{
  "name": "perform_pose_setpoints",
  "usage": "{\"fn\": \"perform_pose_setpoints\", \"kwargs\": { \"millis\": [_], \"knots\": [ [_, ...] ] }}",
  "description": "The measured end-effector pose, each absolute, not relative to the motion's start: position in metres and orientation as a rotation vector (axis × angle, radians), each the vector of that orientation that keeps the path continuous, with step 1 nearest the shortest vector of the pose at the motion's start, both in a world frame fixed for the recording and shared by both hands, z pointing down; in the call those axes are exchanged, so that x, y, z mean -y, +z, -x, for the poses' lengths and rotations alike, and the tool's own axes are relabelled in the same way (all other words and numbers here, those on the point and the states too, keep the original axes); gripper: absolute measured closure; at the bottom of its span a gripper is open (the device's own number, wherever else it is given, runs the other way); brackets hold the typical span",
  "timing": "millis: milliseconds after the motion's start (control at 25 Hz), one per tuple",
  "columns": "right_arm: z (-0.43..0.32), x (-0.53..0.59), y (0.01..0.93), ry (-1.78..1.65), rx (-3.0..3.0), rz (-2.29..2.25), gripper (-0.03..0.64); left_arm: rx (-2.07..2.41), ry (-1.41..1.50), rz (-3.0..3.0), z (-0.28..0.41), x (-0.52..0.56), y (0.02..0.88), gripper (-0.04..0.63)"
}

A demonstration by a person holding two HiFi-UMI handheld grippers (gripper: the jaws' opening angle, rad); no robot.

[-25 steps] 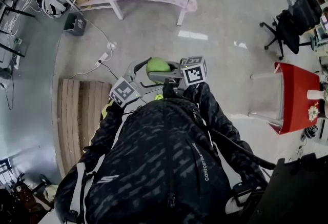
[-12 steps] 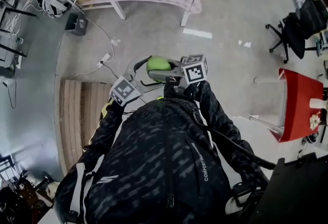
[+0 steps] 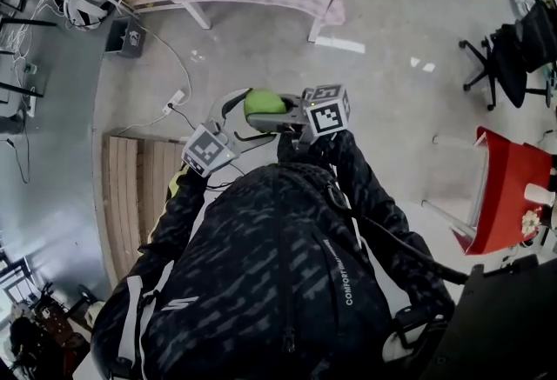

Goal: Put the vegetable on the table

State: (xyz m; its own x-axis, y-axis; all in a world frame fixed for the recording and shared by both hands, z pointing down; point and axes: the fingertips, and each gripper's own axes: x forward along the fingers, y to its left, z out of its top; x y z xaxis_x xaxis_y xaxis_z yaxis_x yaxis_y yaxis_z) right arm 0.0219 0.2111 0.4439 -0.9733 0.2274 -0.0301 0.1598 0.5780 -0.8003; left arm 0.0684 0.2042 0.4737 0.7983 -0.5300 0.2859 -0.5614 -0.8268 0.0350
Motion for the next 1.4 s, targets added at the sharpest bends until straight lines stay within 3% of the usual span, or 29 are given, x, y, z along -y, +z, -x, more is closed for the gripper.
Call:
{"fn": "perform_pose_setpoints", "kwargs": {
  "millis": [720, 1400],
  "knots": [
    [-0.035, -0.056, 0.447, 1.419, 2.706, 0.386, 0.423, 0.904, 0.448, -2.828, -0.08, -0.048, 0.479, 0.117],
    [-0.017, 0.026, 0.461, 1.344, 2.717, 0.38, 0.425, 0.945, 0.482, -2.844, -0.062, 0.035, 0.492, 0.117]
  ]
}}
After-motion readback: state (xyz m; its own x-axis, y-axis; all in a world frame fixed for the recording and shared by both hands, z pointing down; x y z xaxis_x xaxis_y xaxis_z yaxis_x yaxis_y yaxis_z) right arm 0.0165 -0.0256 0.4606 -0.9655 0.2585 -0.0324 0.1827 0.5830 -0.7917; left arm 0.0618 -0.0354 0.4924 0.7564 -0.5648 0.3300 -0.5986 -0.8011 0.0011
